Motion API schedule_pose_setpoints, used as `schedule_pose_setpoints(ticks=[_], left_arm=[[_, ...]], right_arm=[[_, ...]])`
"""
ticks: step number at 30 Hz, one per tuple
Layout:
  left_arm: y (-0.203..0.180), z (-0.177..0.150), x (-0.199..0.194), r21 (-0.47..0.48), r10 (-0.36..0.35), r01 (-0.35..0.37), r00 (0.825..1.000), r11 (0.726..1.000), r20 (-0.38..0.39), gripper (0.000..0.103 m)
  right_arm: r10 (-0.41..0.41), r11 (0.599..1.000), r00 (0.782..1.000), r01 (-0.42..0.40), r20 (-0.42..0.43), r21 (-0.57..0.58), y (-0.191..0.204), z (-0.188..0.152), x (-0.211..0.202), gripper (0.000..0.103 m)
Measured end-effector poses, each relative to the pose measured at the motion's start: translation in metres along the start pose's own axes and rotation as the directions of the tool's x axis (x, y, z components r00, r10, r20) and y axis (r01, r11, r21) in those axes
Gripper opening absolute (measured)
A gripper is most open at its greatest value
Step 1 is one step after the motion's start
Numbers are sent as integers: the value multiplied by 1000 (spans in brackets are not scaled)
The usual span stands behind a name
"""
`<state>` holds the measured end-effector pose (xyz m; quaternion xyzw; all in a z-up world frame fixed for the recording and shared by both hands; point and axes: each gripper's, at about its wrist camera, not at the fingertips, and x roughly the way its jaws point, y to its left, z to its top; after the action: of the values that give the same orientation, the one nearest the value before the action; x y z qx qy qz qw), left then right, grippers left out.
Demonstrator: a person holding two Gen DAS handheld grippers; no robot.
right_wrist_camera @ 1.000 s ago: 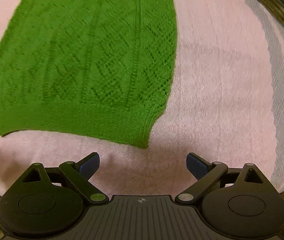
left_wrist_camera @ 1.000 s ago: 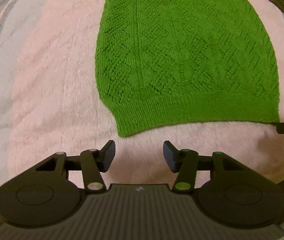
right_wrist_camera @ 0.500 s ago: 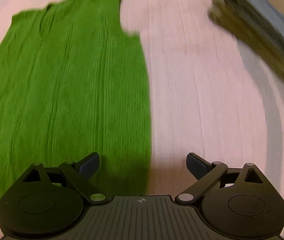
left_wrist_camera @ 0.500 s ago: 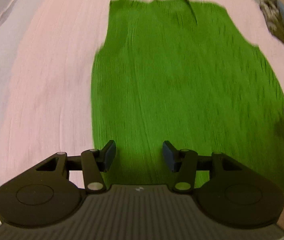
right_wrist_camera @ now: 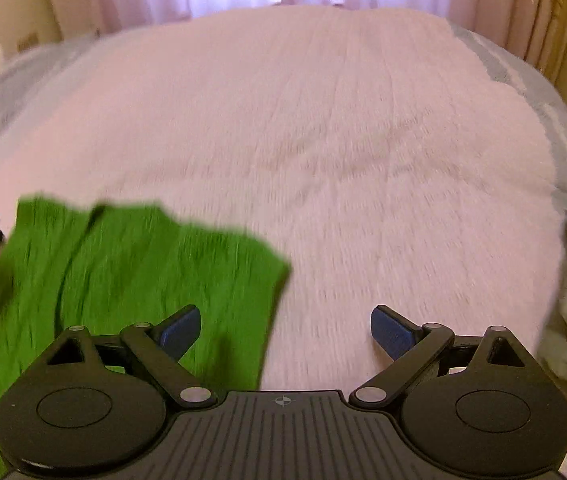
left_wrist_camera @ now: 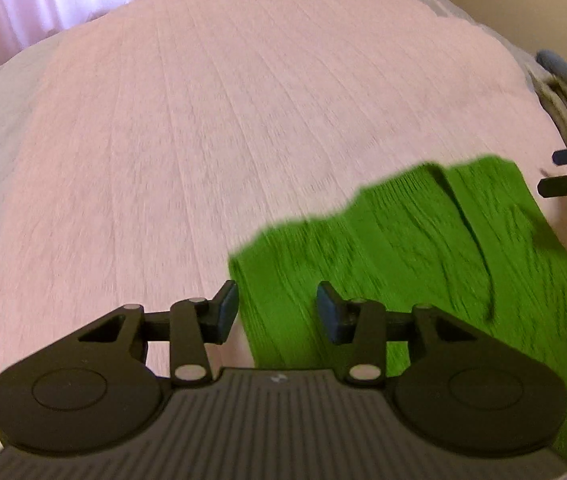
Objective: Fold clothes
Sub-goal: 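Grasp the vest hem with the left gripper while the right gripper grasps it too, then lift the hem with both grippers and fold it toward the collar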
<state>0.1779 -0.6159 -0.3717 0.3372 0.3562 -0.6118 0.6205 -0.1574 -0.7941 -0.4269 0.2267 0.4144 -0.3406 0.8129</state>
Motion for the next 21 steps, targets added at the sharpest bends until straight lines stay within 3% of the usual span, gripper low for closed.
schedule_pose_setpoints(ticks=[1, 2, 8, 9, 10, 11, 12, 13, 18, 21], left_arm=[[4, 5, 7, 0, -8, 8, 1000, 1000, 2, 40], [8, 7, 11, -7, -16, 16, 1000, 1000, 4, 41], [33, 11, 32, -99, -75, 76, 997, 992, 7, 44], [35, 11, 35, -112, -88, 87, 996, 990, 1, 42], [37, 10, 38, -125, -100, 98, 995, 987, -4, 37], [39, 10, 41, -138, -112, 110, 994, 984, -10, 34], [37, 8, 43, -141, -123, 120, 992, 983, -13, 21], [36, 7, 42, -135, -125, 123, 992, 983, -12, 8], [40, -2, 9, -130, -162, 172, 984, 977, 80, 6], [49, -22, -39, -163, -214, 244, 960, 956, 182, 6]], right_arm=[[21, 1000, 1000, -21, 4, 14, -2, 5, 5, 77], [42, 999, 999, -42, 8, 28, -4, 10, 10, 75], [80, 996, 997, -80, 7, 50, -6, 16, 34, 75], [99, 993, 995, -99, 2, 61, -9, 16, 37, 68], [121, 990, 993, -121, -4, 71, -12, 16, 39, 39], [147, 986, 989, -145, -18, 79, -14, 17, 42, 29], [164, 984, 986, -162, -25, 78, -14, 16, 42, 25], [179, 982, 983, -176, -29, 74, -14, 16, 41, 8], [213, 976, 976, -215, 50, 31, -20, 10, -1, 6], [237, 970, 962, -242, 136, 19, -19, -7, -53, 6]])
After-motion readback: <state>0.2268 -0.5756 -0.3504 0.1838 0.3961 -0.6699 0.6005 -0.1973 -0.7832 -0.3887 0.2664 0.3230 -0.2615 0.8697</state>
